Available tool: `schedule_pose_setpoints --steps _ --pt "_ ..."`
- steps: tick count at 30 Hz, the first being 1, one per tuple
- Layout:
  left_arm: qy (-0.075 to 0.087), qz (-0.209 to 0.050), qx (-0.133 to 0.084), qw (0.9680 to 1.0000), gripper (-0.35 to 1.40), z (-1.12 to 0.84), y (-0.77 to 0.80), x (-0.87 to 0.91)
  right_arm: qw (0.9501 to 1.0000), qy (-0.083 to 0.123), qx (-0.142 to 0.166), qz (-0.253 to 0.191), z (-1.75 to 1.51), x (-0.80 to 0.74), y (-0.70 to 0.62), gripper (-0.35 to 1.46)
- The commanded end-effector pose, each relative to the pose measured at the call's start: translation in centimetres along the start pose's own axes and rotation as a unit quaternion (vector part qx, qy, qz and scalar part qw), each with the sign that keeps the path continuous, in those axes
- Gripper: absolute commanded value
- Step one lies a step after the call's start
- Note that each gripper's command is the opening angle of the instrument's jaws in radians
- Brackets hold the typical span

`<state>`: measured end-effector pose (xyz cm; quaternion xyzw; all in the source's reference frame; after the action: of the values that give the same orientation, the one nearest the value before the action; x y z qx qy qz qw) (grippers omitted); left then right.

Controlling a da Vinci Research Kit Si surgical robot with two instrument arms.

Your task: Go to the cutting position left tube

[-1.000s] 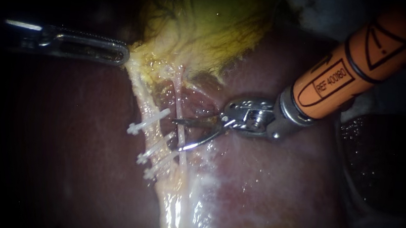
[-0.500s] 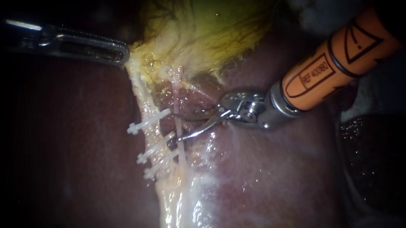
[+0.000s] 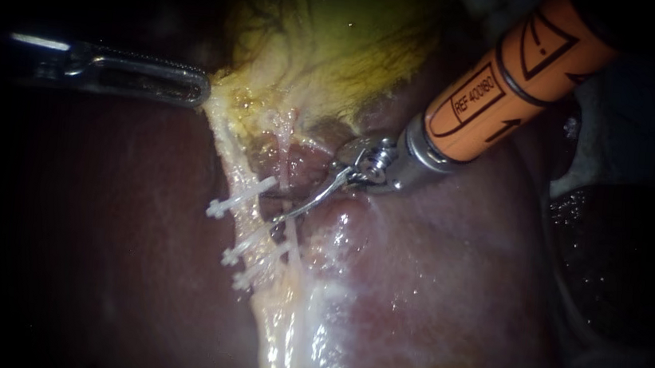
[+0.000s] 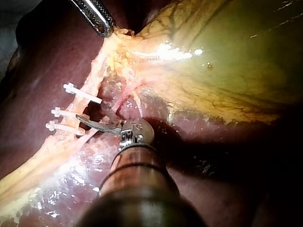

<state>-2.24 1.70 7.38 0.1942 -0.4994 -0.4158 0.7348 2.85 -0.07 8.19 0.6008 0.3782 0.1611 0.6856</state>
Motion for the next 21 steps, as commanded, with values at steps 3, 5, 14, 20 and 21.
schedule_pose_setpoints --steps 3,5,14,20,21 --pt "0.000 0.000 0.000 1.0000 -0.35 0.00 0.01 0.00 0.9999 -0.001 0.014 0.003 0.10 -0.01 0.04 0.67" --pt "0.000 0.000 0.000 1.0000 -0.35 0.00 0.01 0.00 0.9997 0.005 0.023 0.004 0.15 0.01 0.05 0.67" --pt "0.000 0.000 0.000 1.0000 -0.35 0.00 0.01 0.00 0.9984 0.031 0.047 0.001 0.37 0.14 0.01 0.72" --pt "0.000 0.000 0.000 1.0000 -0.35 0.00 0.01 0.00 0.9975 0.040 0.059 0.000 0.52 0.21 -0.04 0.74" --pt "0.000 0.000 0.000 1.0000 -0.35 0.00 0.01 0.00 0.9974 0.041 0.060 0.000 0.54 0.22 -0.04 0.74"
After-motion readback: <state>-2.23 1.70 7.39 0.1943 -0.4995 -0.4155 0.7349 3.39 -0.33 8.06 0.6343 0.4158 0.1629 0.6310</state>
